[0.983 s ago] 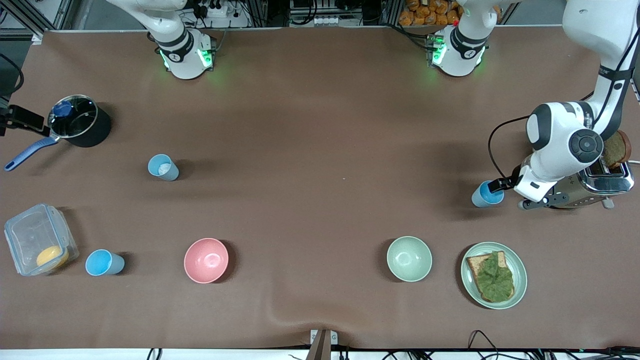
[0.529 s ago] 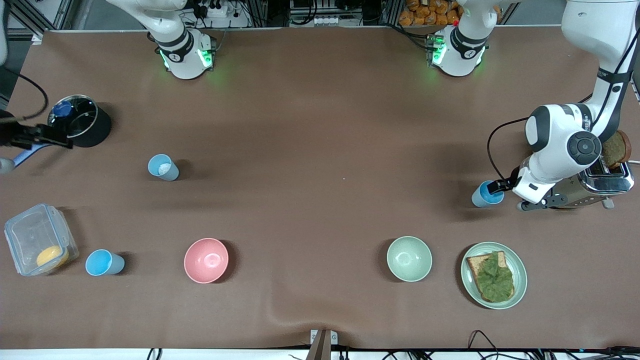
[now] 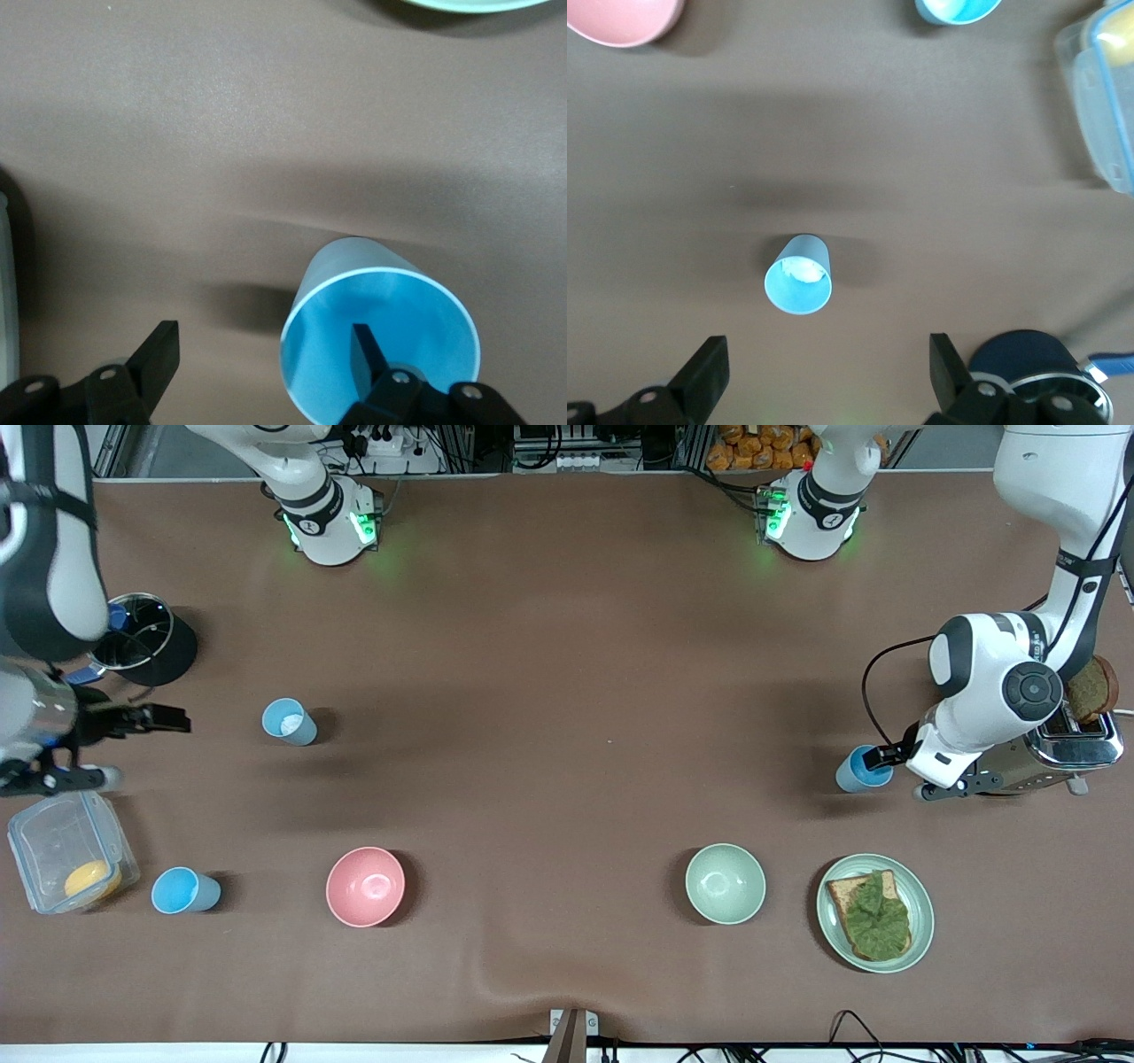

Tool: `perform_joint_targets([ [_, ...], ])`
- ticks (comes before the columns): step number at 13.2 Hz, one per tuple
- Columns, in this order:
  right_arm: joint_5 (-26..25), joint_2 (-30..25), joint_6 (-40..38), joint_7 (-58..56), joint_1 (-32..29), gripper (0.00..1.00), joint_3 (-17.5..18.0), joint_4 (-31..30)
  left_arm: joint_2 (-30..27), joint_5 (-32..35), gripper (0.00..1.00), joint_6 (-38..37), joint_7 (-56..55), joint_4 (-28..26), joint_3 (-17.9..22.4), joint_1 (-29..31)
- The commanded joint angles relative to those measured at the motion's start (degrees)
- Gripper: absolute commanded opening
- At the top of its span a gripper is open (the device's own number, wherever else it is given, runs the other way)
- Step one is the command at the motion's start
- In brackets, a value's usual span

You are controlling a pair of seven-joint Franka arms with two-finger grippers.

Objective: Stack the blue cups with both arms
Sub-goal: 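Grasp the blue cup with the left gripper while the right gripper reaches another cup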

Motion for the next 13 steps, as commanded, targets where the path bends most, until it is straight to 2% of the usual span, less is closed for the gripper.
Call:
perform_joint_targets([
  [1, -0.02, -0.11, 5.34, -0.75, 0.01, 1.00, -0.19, -5.40, 0.29, 0.03, 0.36, 0.42, -0.22, 0.52, -0.33, 0.03],
  [2, -0.02, -0.55, 6.85, -0.75, -0.08, 1.00, -0.19, -7.26, 0.29, 0.11, 0.00, 0.42, -0.13, 0.78, -0.33, 0.03],
  [4, -0.02, -0.64, 8.87, -0.75, 0.09, 1.00, -0.19, -9.99, 0.29, 0.03, 0.00, 0.42, -0.13, 1.13, -0.33, 0.03],
  [7, -0.19, -3.79, 19.92, -1.02, -0.08, 1.00, -0.19, -20.95, -0.76, -2.16, 0.00, 0.34, -0.13, 1.66, -1.56, 0.38],
  [9, -0.19, -4.86, 24.95, -4.86, -1.22, 1.00, -0.28, -25.97, -1.55, -2.35, 0.00, 0.33, -0.05, 2.01, -1.82, 0.38],
  [12, -0.19, -4.24, 30.50, -8.05, -2.37, 1.00, -0.28, -30.90, -4.27, -2.43, 0.00, -0.19, -0.48, 2.88, -3.40, 0.38],
  [13, -0.19, -3.89, 30.51, -8.14, -2.45, 1.00, -0.28, -31.27, -5.32, -2.61, 0.00, -0.37, -1.01, 3.85, -5.23, 0.47],
])
